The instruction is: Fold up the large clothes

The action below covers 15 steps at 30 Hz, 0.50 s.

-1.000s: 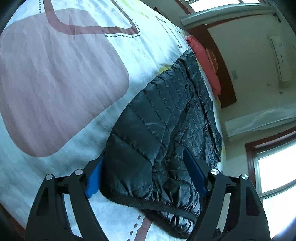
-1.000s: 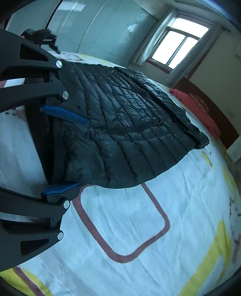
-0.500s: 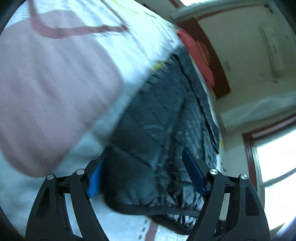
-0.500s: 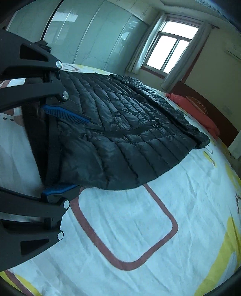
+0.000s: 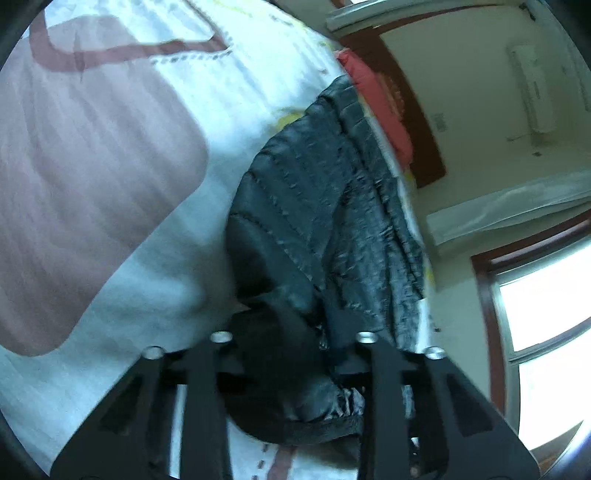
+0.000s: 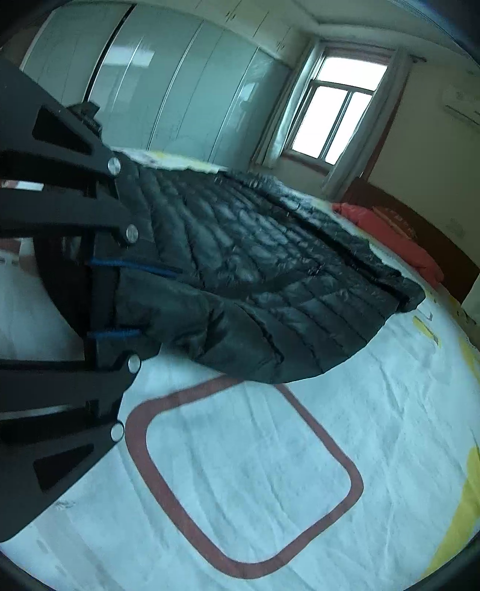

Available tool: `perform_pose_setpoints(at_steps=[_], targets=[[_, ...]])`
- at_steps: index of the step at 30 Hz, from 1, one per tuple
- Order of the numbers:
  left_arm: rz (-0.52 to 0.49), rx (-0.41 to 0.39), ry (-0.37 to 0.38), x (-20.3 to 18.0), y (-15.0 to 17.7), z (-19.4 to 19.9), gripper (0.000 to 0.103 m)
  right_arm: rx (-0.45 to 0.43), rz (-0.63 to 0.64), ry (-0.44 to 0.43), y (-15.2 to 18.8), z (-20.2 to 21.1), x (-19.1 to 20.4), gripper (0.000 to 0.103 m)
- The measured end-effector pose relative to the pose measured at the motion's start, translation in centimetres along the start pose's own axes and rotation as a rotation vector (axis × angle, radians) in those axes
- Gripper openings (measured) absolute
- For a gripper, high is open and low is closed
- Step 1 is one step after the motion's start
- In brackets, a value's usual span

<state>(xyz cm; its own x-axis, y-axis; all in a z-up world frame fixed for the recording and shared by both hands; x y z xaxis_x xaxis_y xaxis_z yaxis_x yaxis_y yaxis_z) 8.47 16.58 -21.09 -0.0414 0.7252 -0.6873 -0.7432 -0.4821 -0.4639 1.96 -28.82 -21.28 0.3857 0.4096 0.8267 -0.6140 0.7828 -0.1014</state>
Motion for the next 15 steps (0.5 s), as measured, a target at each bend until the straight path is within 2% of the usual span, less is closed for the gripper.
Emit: perform_pose_setpoints(at_steps=[5,15], targets=[[-0.06,-0.057,0.051,-2.3,-1.7,1.7,0.014,-0.002,-0.014,-0.089,-0.3,1.1,1.7,0.016],[-0.159,-0.163,0.177,-9.2,-3.8,6.6,0.011,-0.049,0.077,-0.247,0.0,5.9,8.1,0.015]])
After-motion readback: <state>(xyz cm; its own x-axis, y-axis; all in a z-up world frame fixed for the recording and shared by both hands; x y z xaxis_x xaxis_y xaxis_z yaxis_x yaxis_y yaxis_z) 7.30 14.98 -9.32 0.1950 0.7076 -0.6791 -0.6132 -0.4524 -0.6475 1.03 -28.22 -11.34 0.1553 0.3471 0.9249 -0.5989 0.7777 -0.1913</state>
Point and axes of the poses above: each gripper's, at about its wrist camera, not at the fingertips, and z roughly against the way its jaws point, x to its left, y to its underside, the point moved 7 cm from there along -z, roughly the way its jaws point, and after that the axes turned 14 degrees about -z, right-handed, at the moved point
